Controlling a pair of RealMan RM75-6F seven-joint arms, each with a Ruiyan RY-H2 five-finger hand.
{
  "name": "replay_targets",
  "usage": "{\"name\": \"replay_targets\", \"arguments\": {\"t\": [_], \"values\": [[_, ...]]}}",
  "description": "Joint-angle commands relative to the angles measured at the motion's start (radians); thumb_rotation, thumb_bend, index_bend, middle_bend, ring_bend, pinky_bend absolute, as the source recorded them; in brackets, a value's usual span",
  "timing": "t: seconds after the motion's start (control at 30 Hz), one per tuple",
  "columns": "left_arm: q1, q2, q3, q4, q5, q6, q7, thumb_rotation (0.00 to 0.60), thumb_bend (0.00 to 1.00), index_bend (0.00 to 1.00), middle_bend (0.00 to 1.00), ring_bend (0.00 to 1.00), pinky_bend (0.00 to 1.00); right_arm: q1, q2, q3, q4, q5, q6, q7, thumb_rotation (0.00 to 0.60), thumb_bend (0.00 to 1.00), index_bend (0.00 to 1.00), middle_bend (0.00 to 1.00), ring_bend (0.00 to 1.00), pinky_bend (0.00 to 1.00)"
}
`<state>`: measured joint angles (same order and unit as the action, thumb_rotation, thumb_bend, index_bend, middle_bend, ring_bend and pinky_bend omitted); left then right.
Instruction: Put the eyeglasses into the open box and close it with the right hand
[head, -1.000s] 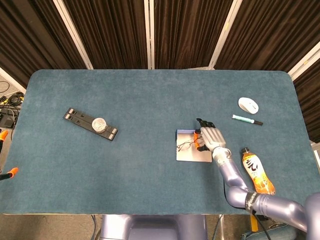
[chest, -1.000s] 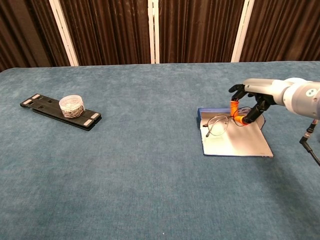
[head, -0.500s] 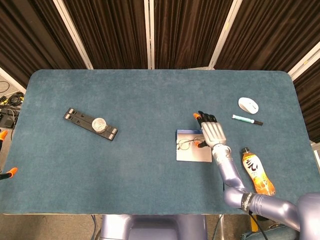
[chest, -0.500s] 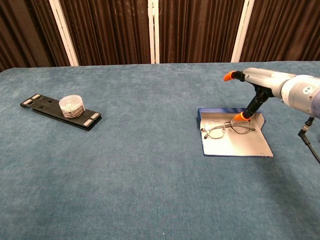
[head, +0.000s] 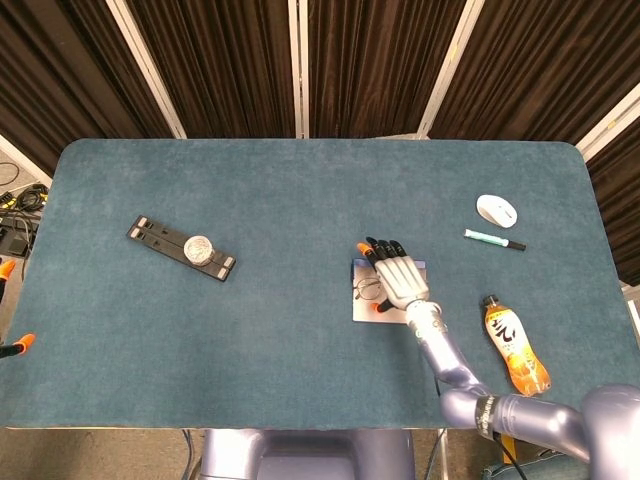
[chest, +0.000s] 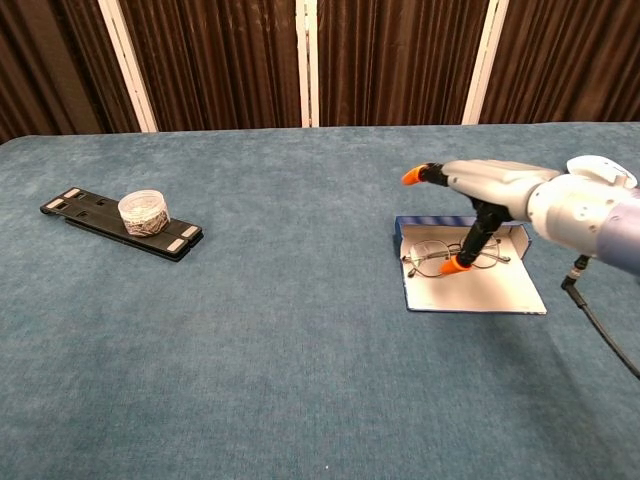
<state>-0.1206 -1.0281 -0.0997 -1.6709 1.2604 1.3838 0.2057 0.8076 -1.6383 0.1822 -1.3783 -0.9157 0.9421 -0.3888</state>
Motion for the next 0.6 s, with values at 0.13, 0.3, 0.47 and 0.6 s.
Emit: {"name": "replay_targets", "arguments": {"t": [0.13, 0.3, 0.47, 0.6], "values": [[-0.009, -0.004, -0.007, 0.014, -0.026, -0.02, -0.002, 0.6, 0.0, 0.0, 0.0, 0.0, 0.0, 0.037, -0.076, 0.011, 0.105, 0.003, -0.036, -0.023, 0.6, 0.0, 0.03, 0.0, 0.0, 0.0], [-0.014, -0.007, -0.009, 0.019, -0.04, -0.03, 0.003, 0.6, 0.0, 0.0, 0.0, 0.0, 0.0, 0.049, -0.104, 0.024, 0.158, 0.0, -0.055, -0.011, 0.6, 0.0, 0.03, 0.0, 0.0, 0.0], [-0.017, -0.01, -0.008, 0.017, -0.045, -0.032, 0.015, 0.6, 0.0, 0.0, 0.0, 0.0, 0.0, 0.064, -0.136, 0.036, 0.231, -0.013, -0.067, -0.002, 0.6, 0.0, 0.04, 0.0, 0.0, 0.0], [-0.018, -0.012, -0.009, 0.016, -0.051, -0.031, 0.018, 0.6, 0.0, 0.0, 0.0, 0.0, 0.0, 0.072, -0.15, 0.051, 0.289, -0.014, -0.073, 0.0, 0.6, 0.0, 0.05, 0.0, 0.0, 0.0]]}}
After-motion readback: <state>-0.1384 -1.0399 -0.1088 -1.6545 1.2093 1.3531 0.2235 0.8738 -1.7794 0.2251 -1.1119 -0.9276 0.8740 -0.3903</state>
